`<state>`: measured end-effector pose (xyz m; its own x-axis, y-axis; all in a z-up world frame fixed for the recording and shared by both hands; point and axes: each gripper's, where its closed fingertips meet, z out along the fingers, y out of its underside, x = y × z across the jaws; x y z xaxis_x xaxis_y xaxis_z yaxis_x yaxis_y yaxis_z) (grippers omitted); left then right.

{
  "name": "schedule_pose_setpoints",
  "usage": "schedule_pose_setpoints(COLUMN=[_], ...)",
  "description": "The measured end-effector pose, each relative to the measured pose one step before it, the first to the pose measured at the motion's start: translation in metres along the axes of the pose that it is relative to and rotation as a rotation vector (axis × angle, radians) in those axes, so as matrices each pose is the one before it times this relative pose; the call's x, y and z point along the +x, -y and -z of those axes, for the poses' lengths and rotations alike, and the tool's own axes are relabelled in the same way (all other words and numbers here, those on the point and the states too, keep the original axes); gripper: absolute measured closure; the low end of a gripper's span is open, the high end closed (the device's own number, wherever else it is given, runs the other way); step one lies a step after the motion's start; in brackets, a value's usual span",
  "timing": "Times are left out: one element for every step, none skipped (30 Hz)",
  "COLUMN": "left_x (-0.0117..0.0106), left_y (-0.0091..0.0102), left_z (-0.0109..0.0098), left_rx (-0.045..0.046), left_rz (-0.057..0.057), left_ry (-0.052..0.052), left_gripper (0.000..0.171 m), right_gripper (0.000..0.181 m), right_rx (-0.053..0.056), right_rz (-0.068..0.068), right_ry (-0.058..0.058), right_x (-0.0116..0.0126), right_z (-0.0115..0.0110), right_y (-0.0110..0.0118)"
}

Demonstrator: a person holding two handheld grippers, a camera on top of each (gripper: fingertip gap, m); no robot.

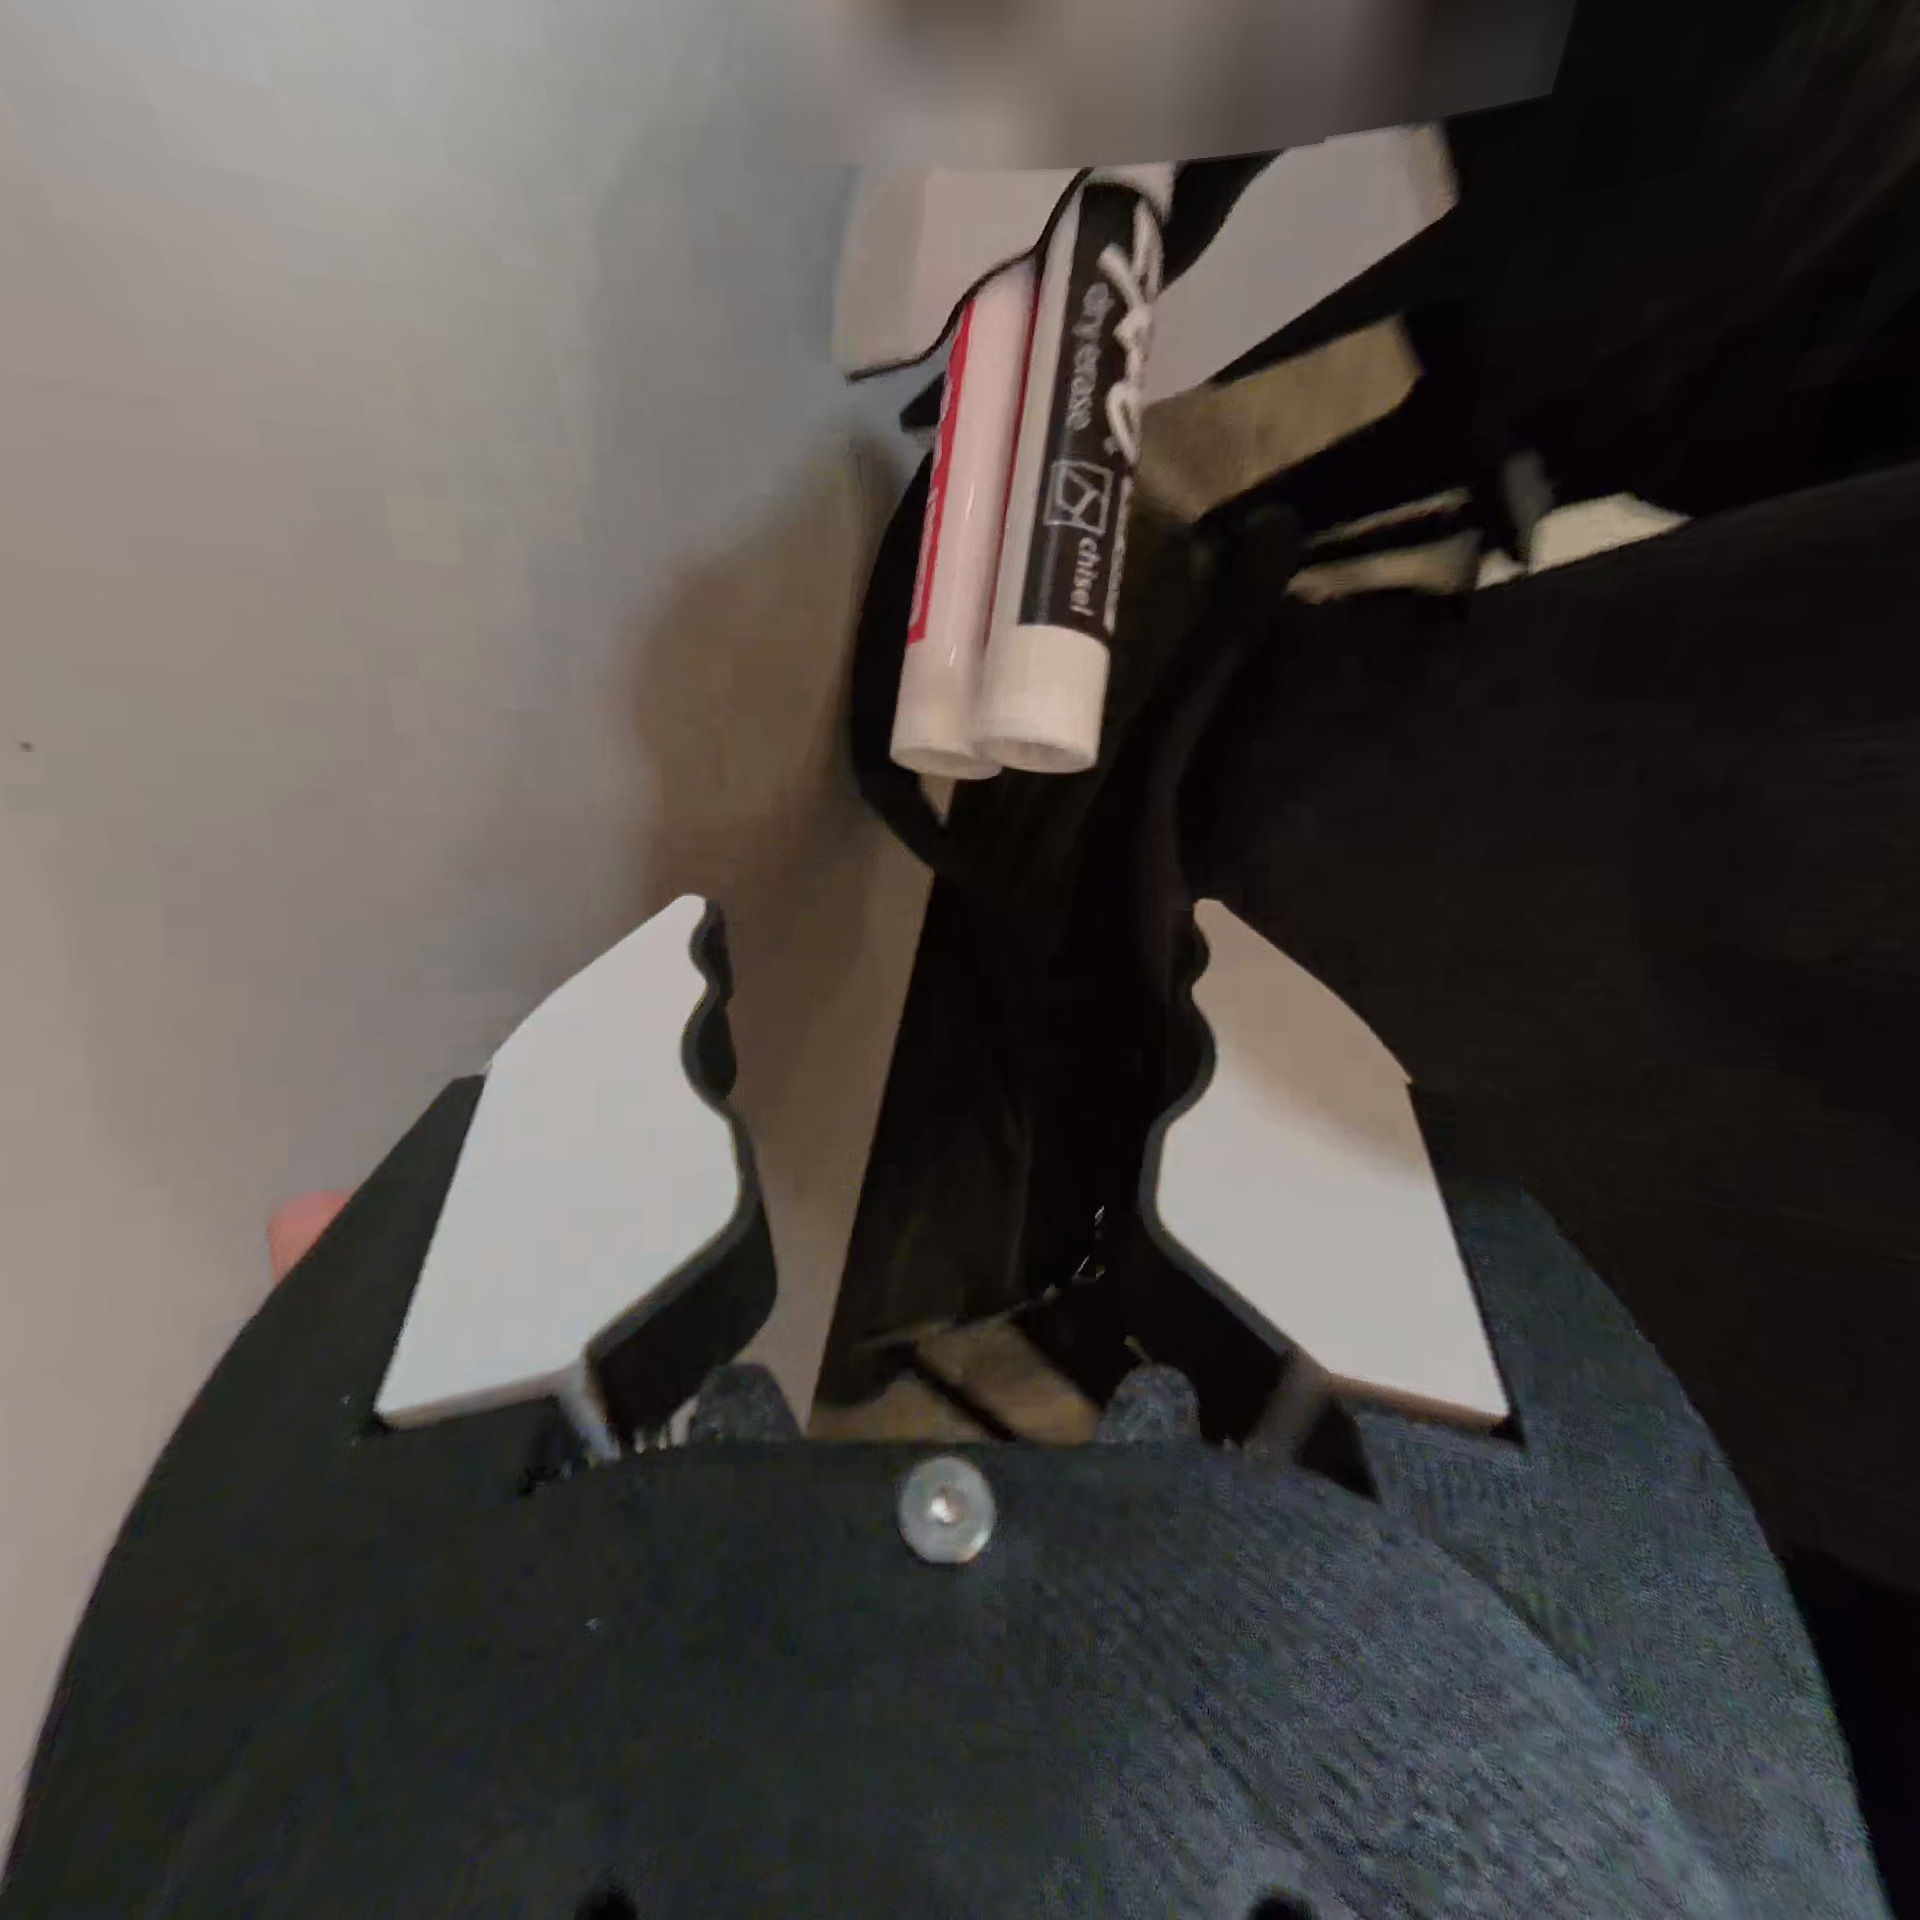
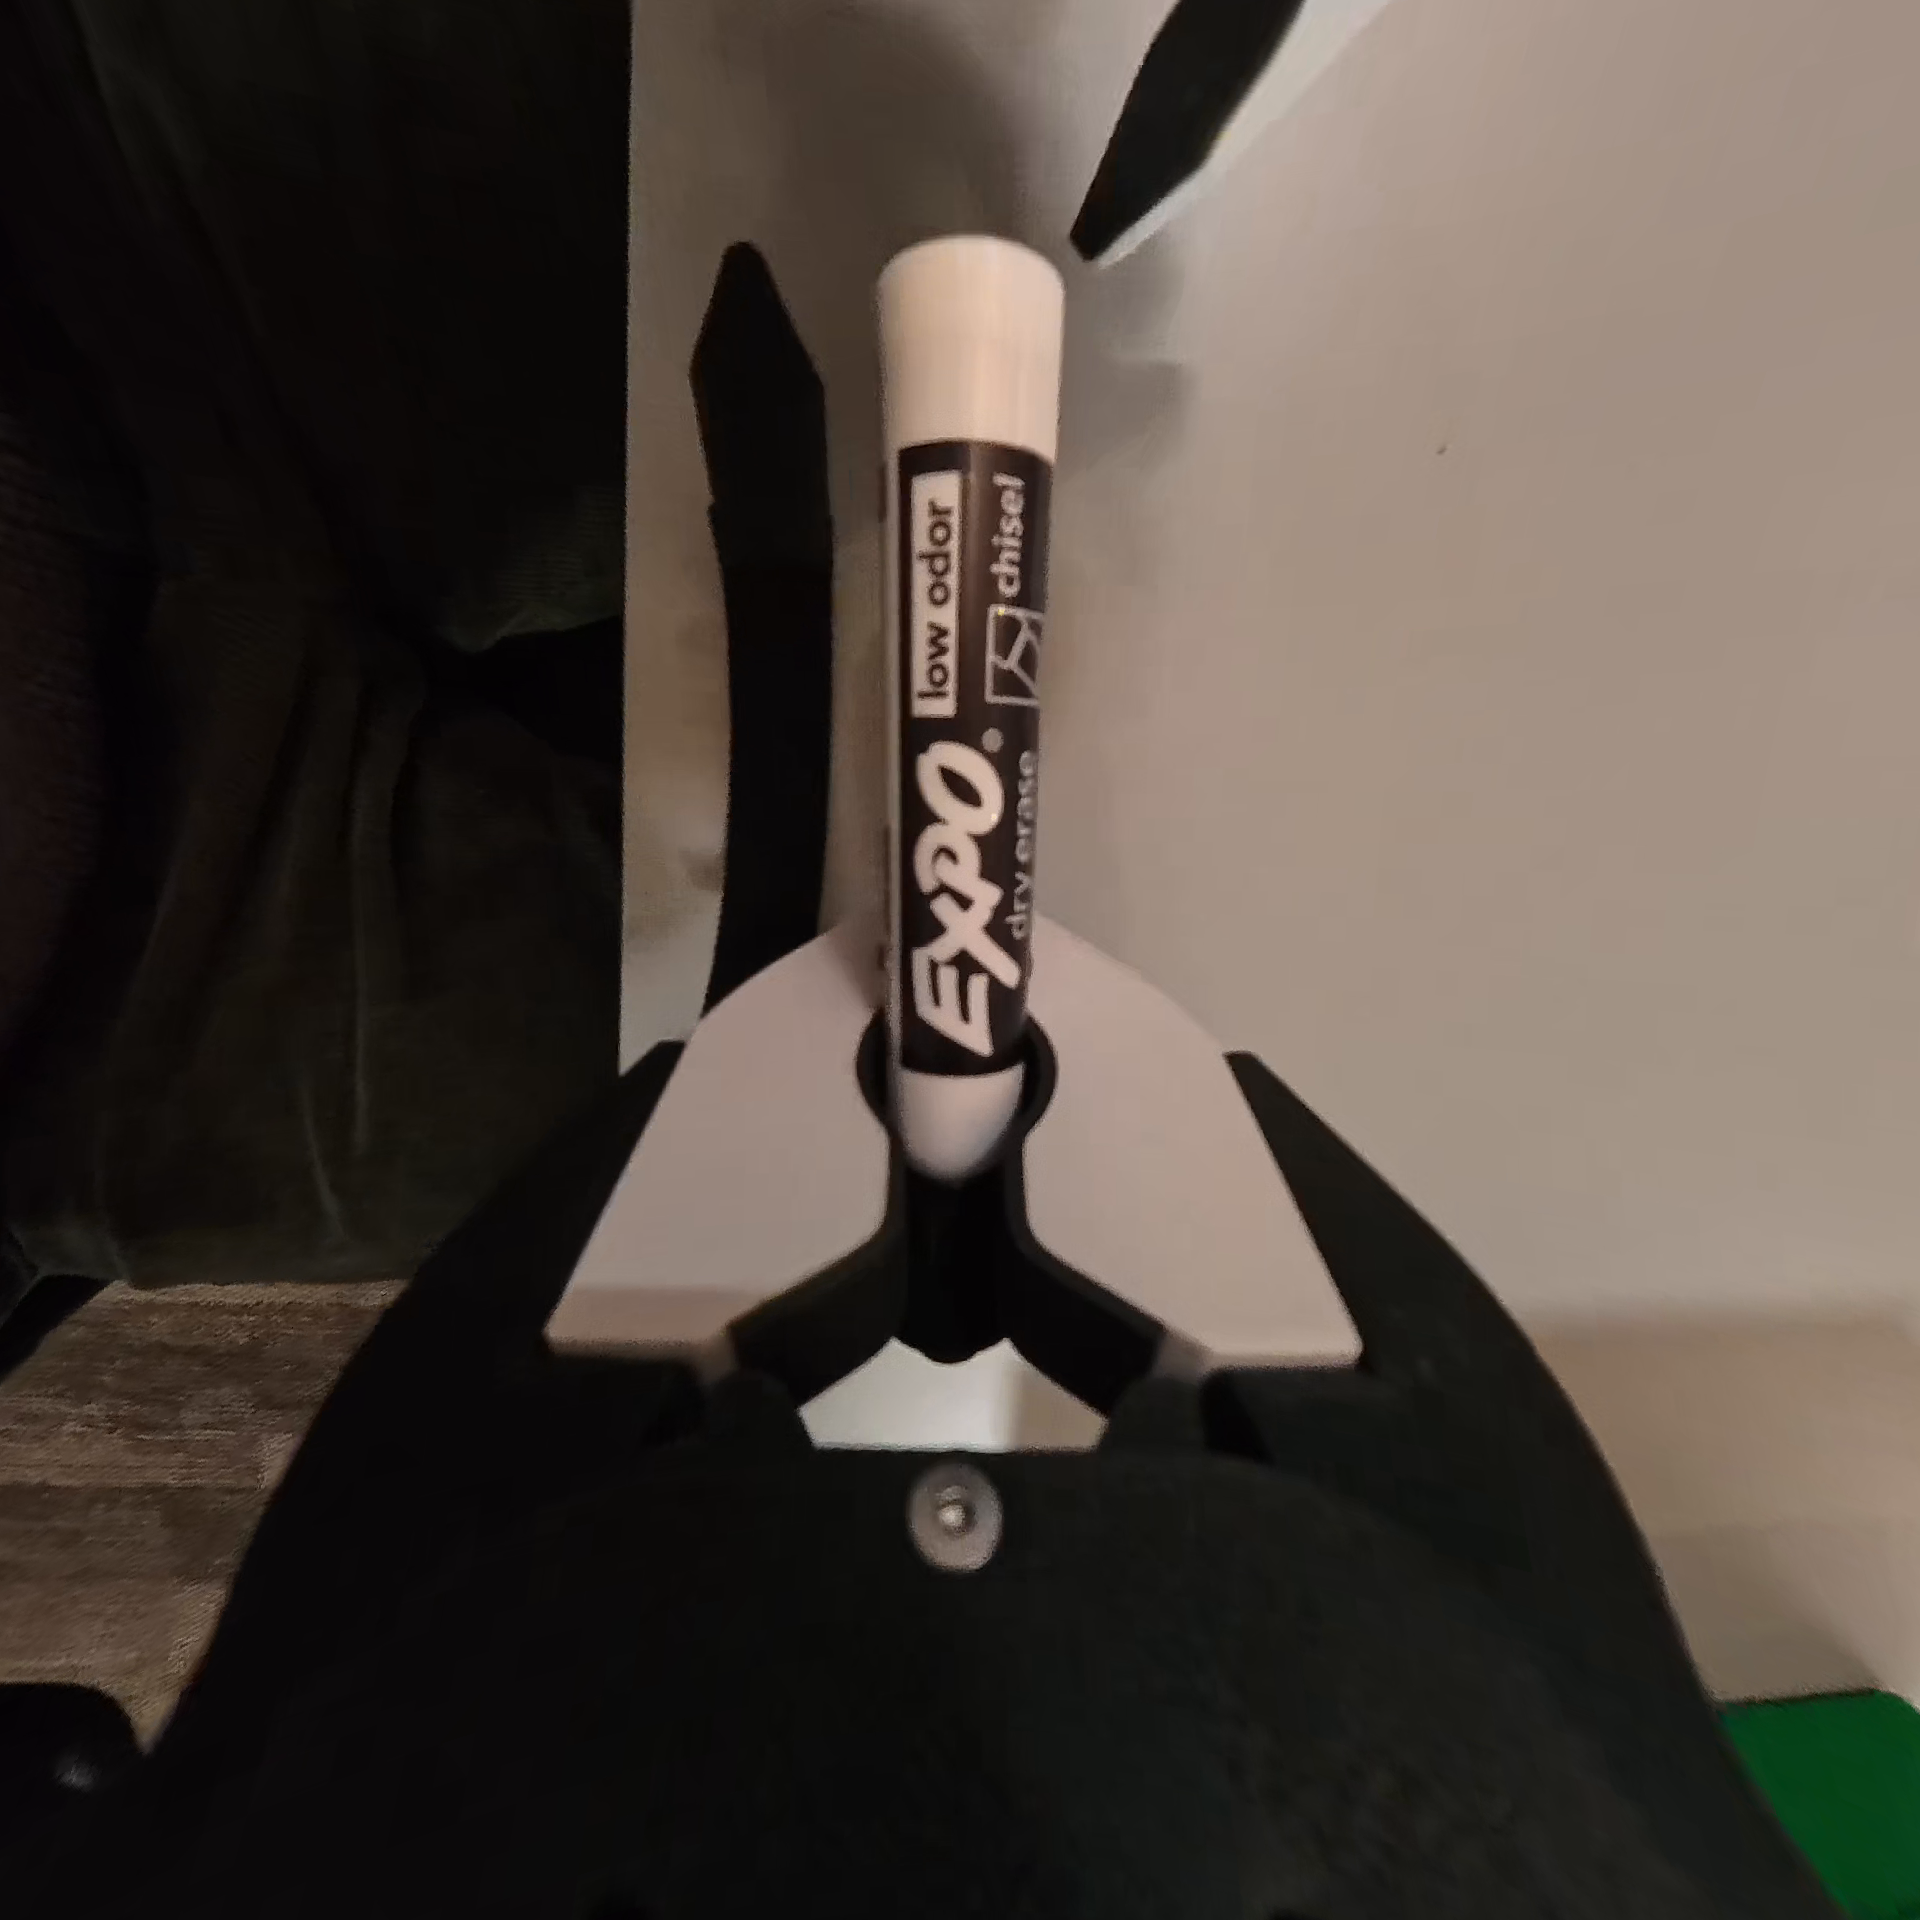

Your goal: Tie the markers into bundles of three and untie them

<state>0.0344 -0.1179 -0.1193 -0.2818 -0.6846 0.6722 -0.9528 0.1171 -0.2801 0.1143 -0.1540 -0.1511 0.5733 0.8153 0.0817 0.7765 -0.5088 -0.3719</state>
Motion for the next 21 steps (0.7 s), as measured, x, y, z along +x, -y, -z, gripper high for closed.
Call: schedule_pose_setpoints(left_x=[-0.00338,-0.00206,-0.00110,0.00092,0.00311,0.00210,0.00180,0.00296,0.00302,0.00387,0.00299,0.00044,0.00048,0.00109,0.00151,0.00127,0.00081,0.00179,0.00132,-0.00089,-0.00312], left_y=[0.00146,0.00314,0.00487,0.00570,0.00549,0.00408,0.00243,0.00160,0.00133,0.00027,-0.00092,-0.00091,-0.00016,0.00097,0.00248,0.00393,0.00464,0.00373,0.00252,0.00121,0.00072], left_z=[-0.00147,-0.00123,-0.00077,-0.00069,-0.00077,-0.00136,-0.00190,-0.00211,-0.00232,-0.00269,-0.00277,-0.00239,-0.00182,-0.00077,0.00023,0.00099,0.00133,0.00126,0.00091,0.00045,0.00012], left_rx=[-0.05605,-0.04394,-0.03034,-0.01875,-0.01234,-0.01624,-0.02123,-0.02372,-0.02472,-0.03183,-0.04221,-0.04486,-0.04074,-0.03204,-0.02130,-0.00903,-0.00191,-0.00251,-0.00705,-0.01261,-0.01451], left_rz=[-0.0186,-0.0218,-0.0227,-0.0290,-0.0283,-0.0200,-0.0123,-0.0028,0.0072,0.0124,0.0155,0.0145,0.0078,0.0050,0.0014,0.0046,0.0085,0.0034,0.0001,-0.0001,-0.0042], left_ry=[0.0409,0.0383,0.0372,0.0280,0.0113,0.0105,0.0061,-0.0120,-0.0211,-0.0334,-0.0330,-0.0196,-0.0223,-0.0315,-0.0401,-0.0415,-0.0402,-0.0439,-0.0346,-0.0143,0.0055], left_gripper=[0.089,0.089,0.089,0.089,0.088,0.086,0.086,0.086,0.086,0.086,0.085,0.085,0.086,0.086,0.086,0.086,0.086,0.086,0.085,0.086,0.086], right_gripper=[0.167,0.167,0.167,0.167,0.167,0.167,0.167,0.167,0.167,0.167,0.167,0.167,0.167,0.167,0.167,0.167,0.167,0.167,0.167,0.167,0.167], right_rx=[-0.0005,0.0005,0.0033,0.0042,0.0034,0.0036,0.0017,-0.0037,-0.0087,-0.0095,-0.0080,-0.0037,0.0035,0.0066,0.0037,0.0022,0.0018,-0.0006,-0.0045,-0.0074,-0.0085], right_rz=[0.0069,0.0074,0.0066,0.0058,0.0073,0.0081,0.0066,0.0020,0.0014,0.0030,0.0035,0.0032,0.0064,0.0087,0.0090,0.0116,0.0145,0.0147,0.0114,0.0074,0.0024], right_ry=[-0.0223,-0.0353,-0.0442,-0.0440,-0.0371,-0.0311,-0.0305,-0.0271,-0.0193,-0.0153,-0.0094,-0.0032,-0.0057,-0.0086,-0.0059,-0.0066,-0.0109,-0.0137,-0.0141,-0.0148,-0.0114], right_x=[0.00357,0.00481,0.00530,0.00440,0.00261,0.00108,0.00096,0.00100,0.00048,0.00037,0.00006,-0.00071,-0.00046,-0.00022,-0.00061,-0.00059,-0.00009,0.00015,0.00018,0.00019,-0.00011], right_z=[0.00024,0.00069,0.00111,0.00125,0.00149,0.00142,0.00132,0.00107,0.00075,0.00063,0.00051,0.00069,0.00071,0.00085,0.00053,0.00049,0.00032,0.00026,0.00031,0.00022,-0.00004], right_y=[-0.00024,-0.00006,0.00051,0.00092,0.00085,0.00048,-0.00030,-0.00103,-0.00153,-0.00145,-0.00107,-0.00031,0.00082,0.00105,0.00062,0.00002,-0.00031,-0.00092,-0.00165,-0.00210,-0.00241])
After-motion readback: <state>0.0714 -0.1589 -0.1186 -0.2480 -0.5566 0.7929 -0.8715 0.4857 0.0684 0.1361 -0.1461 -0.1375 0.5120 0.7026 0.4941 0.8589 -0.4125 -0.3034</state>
